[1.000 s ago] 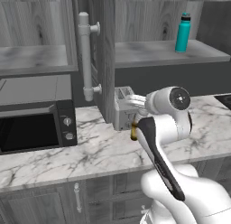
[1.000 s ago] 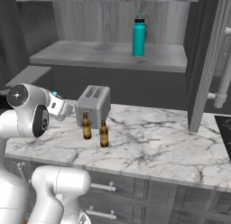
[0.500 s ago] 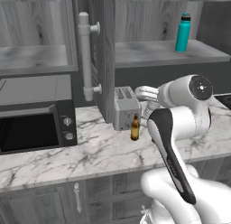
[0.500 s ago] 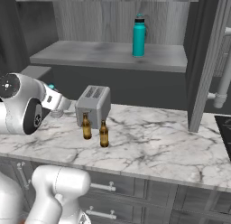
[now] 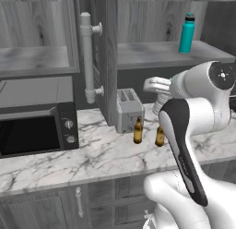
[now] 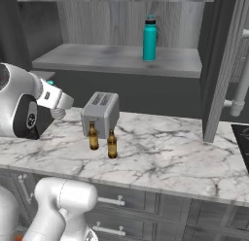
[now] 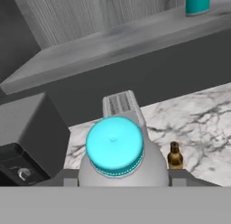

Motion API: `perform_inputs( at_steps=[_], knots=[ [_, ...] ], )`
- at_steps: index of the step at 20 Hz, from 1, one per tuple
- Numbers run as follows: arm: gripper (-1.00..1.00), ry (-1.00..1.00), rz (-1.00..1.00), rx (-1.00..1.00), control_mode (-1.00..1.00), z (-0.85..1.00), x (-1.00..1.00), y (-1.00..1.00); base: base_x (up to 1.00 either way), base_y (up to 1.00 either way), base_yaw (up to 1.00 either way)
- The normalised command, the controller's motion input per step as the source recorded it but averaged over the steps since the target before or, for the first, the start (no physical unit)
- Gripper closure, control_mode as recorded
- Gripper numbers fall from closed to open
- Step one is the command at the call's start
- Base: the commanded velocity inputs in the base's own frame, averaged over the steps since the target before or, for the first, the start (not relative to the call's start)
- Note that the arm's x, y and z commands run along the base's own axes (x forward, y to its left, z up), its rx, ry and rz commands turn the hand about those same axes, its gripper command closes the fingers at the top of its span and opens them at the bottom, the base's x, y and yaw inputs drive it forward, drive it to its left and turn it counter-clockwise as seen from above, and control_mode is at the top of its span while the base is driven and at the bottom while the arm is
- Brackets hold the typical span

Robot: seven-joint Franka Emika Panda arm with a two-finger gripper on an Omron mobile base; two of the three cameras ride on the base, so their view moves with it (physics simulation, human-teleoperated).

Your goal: Sort all alcoholic drinks to one cabinet, and non-alcoholic drinks to the other.

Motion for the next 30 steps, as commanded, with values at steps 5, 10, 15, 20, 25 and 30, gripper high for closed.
perform_inputs(
  at_steps=[5,10,15,20,25,30],
  knots=[
    [1.00,0.00,0.01,-0.05,-1.00,0.44,-0.10,-0.13,0.00,0.00,0.00],
    [1.00,-0.02,0.03,-0.05,-1.00,0.35,0.00,-0.18,0.00,0.00,0.00],
    [1.00,-0.02,0.04,-0.03,-1.00,0.33,0.00,-0.18,0.00,0.00,0.00],
    [1.00,-0.01,0.04,-0.05,-1.00,0.24,0.00,-0.15,0.00,0.00,0.00],
    [1.00,0.00,0.03,-0.05,-1.00,0.20,0.00,-0.14,0.00,0.00,0.00],
    [1.00,-0.01,0.05,-0.04,-1.00,0.04,0.07,-0.05,0.00,0.00,0.00]
  ],
)
